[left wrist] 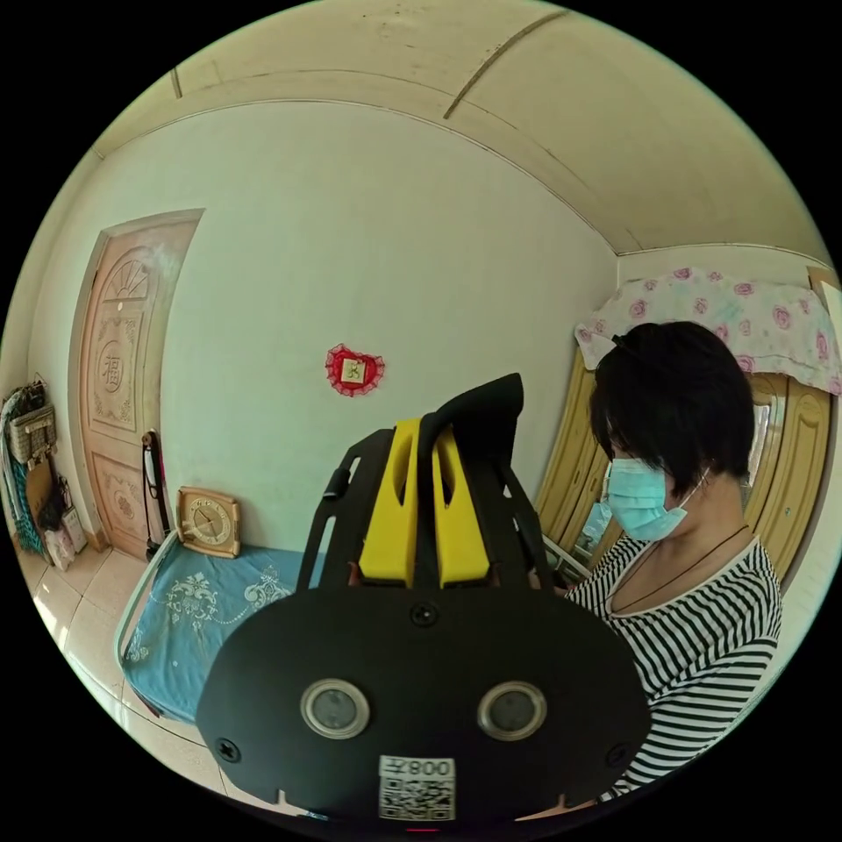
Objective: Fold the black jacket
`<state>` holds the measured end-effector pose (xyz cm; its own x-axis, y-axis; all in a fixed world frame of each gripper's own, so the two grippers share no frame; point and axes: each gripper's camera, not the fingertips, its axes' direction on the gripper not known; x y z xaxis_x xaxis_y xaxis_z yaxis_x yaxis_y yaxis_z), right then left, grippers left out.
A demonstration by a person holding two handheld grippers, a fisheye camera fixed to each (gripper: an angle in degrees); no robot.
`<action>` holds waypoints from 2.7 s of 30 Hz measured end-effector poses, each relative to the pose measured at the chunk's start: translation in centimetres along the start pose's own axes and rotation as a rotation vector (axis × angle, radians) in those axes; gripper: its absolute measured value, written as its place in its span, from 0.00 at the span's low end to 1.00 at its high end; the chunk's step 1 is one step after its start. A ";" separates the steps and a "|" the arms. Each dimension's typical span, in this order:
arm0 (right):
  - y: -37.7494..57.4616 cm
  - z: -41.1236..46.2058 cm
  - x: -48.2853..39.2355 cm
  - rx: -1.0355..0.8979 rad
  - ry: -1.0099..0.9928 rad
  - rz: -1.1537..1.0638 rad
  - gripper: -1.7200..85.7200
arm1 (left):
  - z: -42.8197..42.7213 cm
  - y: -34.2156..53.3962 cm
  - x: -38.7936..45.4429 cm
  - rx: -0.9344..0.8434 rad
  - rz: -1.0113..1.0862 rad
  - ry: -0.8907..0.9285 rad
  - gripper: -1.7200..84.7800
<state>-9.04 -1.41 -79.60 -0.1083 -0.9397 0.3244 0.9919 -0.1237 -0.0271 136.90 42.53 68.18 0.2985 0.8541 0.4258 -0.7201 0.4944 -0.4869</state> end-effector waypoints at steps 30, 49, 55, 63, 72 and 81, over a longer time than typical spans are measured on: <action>5.2 11.5 -4.2 0.093 0.201 0.101 0.05 | 7.8 -1.0 -41.3 -0.176 -0.155 0.271 0.03; -10.2 17.1 -43.0 0.199 0.195 -0.578 0.05 | 3.8 0.1 -53.8 -0.025 -0.060 0.093 0.04; -21.5 20.6 -34.6 0.177 0.504 -0.349 0.05 | 14.7 2.2 -68.0 -0.196 -0.205 0.020 0.05; -33.0 30.5 3.7 -0.205 1.133 0.404 0.08 | 33.2 20.2 -96.1 -0.589 -0.664 -0.178 0.09; -4.3 31.4 19.0 -0.301 1.120 0.881 0.04 | 34.1 57.7 -106.2 -1.124 -1.198 -0.003 0.12; 24.8 36.4 17.4 -0.116 0.893 1.372 0.03 | 39.9 69.9 -109.7 -1.328 -1.236 -0.006 0.16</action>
<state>16.07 -9.21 -40.19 0.7533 -0.2304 -0.6160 0.3669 0.9245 0.1029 28.82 -23.08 17.85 0.2109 -0.0637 0.9754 0.8153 0.5620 -0.1396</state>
